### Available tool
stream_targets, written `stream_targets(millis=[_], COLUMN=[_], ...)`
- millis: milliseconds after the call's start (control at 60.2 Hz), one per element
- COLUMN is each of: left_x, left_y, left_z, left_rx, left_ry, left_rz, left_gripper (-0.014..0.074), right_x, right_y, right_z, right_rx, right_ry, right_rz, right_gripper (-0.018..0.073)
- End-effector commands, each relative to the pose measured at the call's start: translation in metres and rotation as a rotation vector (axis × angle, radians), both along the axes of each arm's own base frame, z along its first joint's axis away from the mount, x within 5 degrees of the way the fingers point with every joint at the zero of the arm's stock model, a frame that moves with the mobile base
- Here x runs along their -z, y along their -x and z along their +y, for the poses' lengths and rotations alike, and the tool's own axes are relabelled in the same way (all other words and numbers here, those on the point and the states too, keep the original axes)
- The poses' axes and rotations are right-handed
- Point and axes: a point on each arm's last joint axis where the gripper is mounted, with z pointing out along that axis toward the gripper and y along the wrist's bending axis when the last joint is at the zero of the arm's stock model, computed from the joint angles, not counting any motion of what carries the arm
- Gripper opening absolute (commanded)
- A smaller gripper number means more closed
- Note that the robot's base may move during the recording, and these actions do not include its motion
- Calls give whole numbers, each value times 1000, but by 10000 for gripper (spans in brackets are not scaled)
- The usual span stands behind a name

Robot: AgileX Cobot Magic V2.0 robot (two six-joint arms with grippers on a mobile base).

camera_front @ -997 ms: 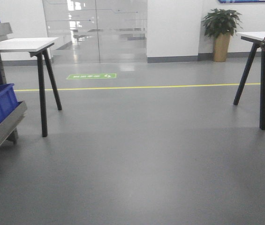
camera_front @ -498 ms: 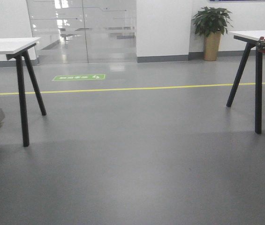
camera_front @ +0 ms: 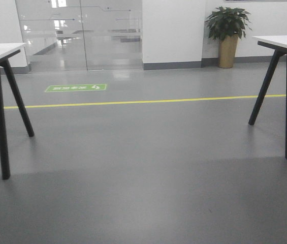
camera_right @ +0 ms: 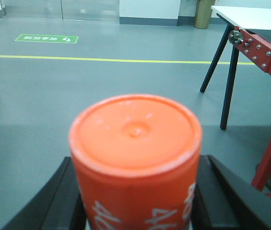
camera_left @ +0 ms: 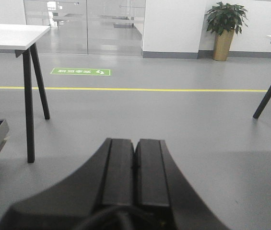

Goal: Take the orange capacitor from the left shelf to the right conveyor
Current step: 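Drive the base up to the red conveyor table with the silver tray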

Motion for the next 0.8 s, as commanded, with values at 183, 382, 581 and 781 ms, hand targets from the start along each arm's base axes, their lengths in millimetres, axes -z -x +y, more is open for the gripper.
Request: stream_targets(millis=[183, 382, 581, 781], left_x=[-10, -10, -10, -10], left_y=[2, 2, 2, 2], left_z=[1, 1, 1, 1], left_rx=[-7, -7, -7, -7], left_ry=[14, 14, 14, 14], left_rz=[-105, -105, -105, -105], left_gripper=[-127, -127, -127, -127], right_x=[-17, -17, -17, -17], right_y=[0, 0, 0, 0], right_z=[0, 0, 0, 0], right_rx=[0, 0, 0, 0], right_ry=[20, 20, 20, 20], right_rz=[-108, -108, -108, -108], right_gripper=[55, 55, 55, 55])
